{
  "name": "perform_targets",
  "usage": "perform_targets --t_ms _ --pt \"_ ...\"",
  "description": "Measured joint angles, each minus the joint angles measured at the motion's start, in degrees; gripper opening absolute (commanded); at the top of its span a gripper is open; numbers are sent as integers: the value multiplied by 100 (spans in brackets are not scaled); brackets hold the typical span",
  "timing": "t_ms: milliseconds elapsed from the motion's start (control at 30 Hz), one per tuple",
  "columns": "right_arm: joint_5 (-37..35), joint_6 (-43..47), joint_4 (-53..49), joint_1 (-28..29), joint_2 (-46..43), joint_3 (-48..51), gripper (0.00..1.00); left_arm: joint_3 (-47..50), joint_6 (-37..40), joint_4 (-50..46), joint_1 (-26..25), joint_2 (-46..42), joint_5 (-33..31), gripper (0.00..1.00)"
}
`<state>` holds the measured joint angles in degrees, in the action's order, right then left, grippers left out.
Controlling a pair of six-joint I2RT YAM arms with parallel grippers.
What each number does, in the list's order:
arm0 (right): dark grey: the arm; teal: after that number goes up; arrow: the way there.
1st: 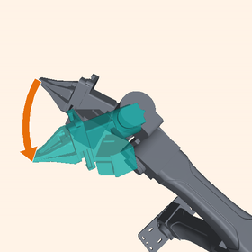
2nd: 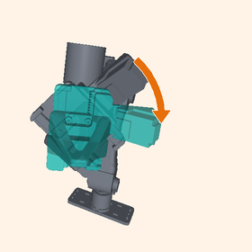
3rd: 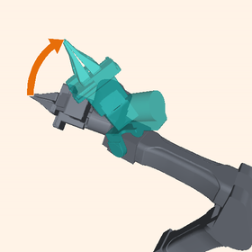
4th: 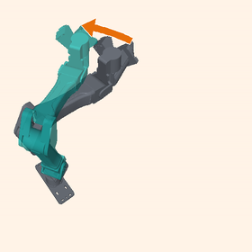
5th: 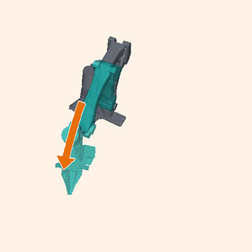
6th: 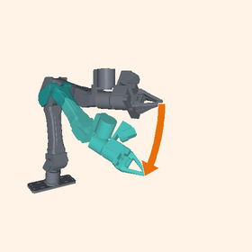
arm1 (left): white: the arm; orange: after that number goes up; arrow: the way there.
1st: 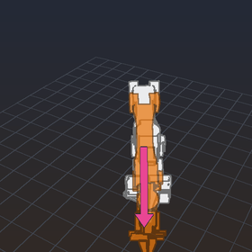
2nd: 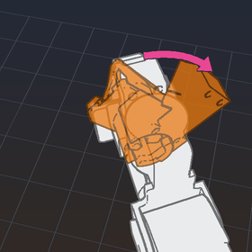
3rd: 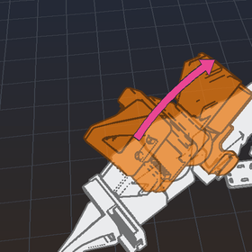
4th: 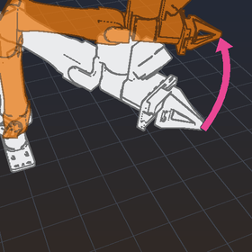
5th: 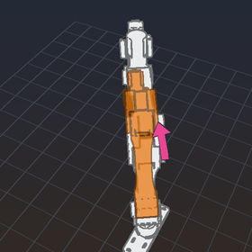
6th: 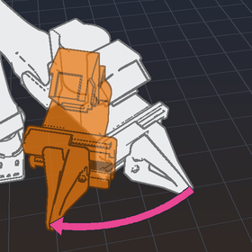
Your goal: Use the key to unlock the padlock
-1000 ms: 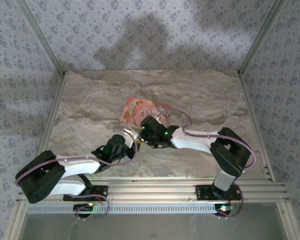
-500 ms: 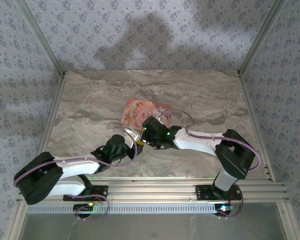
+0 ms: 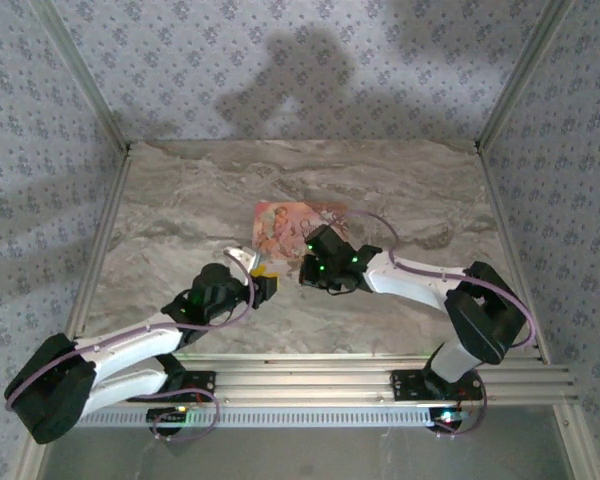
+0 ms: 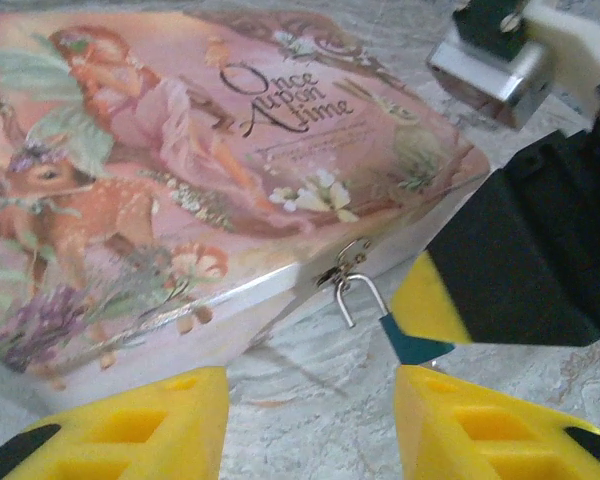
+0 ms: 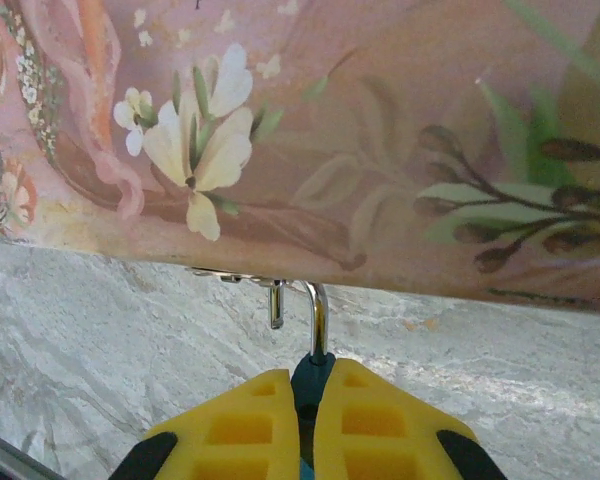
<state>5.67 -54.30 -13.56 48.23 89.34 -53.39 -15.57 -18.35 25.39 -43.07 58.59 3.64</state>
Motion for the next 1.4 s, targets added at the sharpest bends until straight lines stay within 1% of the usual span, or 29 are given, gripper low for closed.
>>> perform_targets --t_ms 367,667,900,1233,1400 --pt "326 271 72 -160 13 125 0 4 -131 -151 70 164 0 48" --pt "361 201 284 -188 24 247 0 4 -188 -166 107 240 -2 48" --pt "358 42 315 -247 -31 299 0 4 -192 -170 107 273 -2 48" --pt "264 -527 656 -258 -203 616 0 4 -192 -170 107 273 -2 48" --pt "273 -586 691 -262 -203 621 0 4 -190 -184 107 258 -2 48"
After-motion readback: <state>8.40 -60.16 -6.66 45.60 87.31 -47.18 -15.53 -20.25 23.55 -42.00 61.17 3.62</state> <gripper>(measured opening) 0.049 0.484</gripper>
